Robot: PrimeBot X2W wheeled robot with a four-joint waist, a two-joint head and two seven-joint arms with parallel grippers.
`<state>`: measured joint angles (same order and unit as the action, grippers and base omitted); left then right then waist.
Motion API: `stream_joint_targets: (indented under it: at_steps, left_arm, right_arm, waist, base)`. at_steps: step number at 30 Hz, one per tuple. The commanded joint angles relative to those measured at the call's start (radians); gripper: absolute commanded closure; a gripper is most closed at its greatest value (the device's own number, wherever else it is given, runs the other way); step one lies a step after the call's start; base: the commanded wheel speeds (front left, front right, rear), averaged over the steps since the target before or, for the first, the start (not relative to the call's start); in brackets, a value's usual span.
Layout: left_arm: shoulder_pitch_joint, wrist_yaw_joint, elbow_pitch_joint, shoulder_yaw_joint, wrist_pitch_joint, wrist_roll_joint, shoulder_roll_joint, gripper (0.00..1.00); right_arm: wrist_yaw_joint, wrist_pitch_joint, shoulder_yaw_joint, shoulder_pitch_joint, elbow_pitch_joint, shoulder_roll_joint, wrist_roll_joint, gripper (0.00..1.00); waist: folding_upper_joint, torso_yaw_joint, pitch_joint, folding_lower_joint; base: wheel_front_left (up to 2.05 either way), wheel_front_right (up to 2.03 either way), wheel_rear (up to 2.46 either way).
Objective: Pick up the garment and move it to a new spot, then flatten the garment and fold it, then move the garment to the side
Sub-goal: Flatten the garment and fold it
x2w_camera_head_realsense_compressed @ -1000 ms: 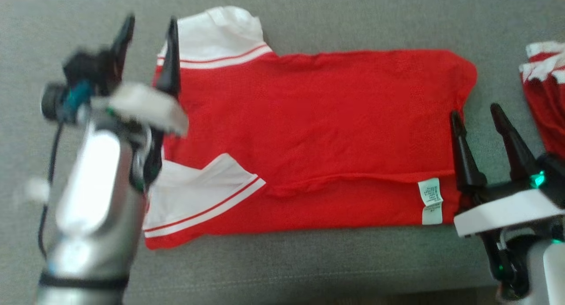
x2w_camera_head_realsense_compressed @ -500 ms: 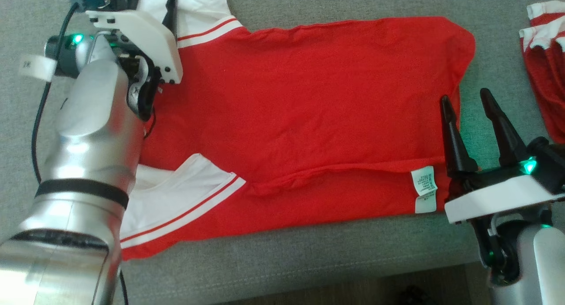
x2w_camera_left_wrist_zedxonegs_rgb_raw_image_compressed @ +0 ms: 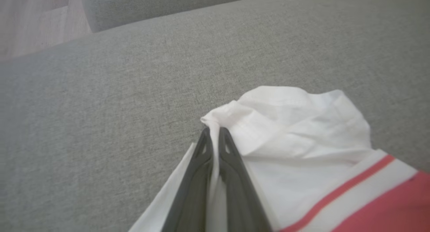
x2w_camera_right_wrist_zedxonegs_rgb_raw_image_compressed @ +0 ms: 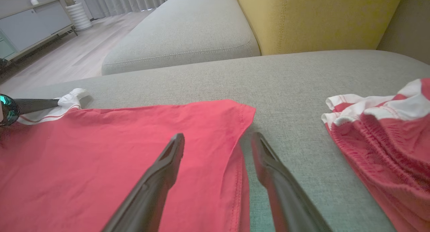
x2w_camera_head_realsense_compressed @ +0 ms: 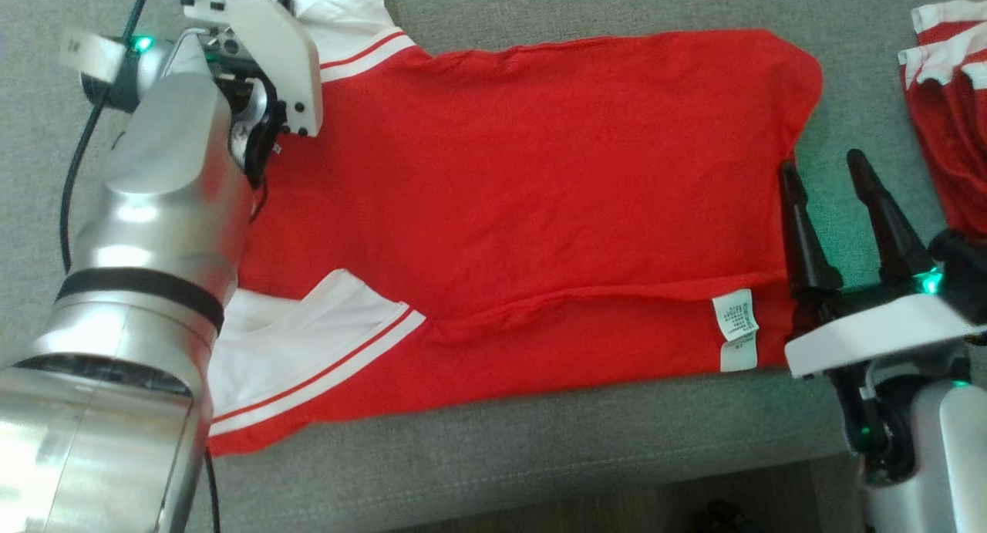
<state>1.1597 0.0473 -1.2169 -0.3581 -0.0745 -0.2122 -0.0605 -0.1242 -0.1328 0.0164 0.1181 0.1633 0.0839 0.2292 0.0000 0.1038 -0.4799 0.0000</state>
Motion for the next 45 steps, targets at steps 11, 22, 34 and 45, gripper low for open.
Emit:
stream_joint_targets:
  at_steps: [11, 22, 34, 45]
  left_arm:
    - [0.017, 0.000, -0.005, 0.001, 0.161, -0.018, -0.017, 1.00]
    - [0.037, 0.020, -0.014, -0.023, 0.228, -0.034, 0.001, 1.00]
    - [0.049, 0.027, -0.019, -0.041, 0.288, -0.064, 0.008, 1.00]
    - [-0.029, 0.004, 0.189, -0.016, 0.336, -0.068, -0.028, 1.00]
  right_arm:
    - [-0.007, -0.068, -0.044, 0.208, -0.147, 0.135, 0.053, 0.00]
    - [-0.007, -0.138, 0.038, 0.404, -0.418, 0.228, 0.139, 0.00]
    - [-0.007, -0.150, 0.179, 0.486, -0.574, 0.285, 0.215, 1.00]
    - [-0.007, -0.006, 0.140, 0.502, -0.534, 0.321, 0.205, 1.00]
  waist:
    - [0.0000, -0.050, -0.003, 0.0000]
    - [0.0000, -0.081, -0.027, 0.0000]
    - [0.0000, -0.098, -0.022, 0.0000]
    - [0.0000, -0.112, 0.041, 0.0000]
  base:
    - [0.00, 0.00, 0.00]
    - [0.00, 0.00, 0.00]
    - [0.00, 0.00, 0.00]
    - [0.00, 0.00, 0.00]
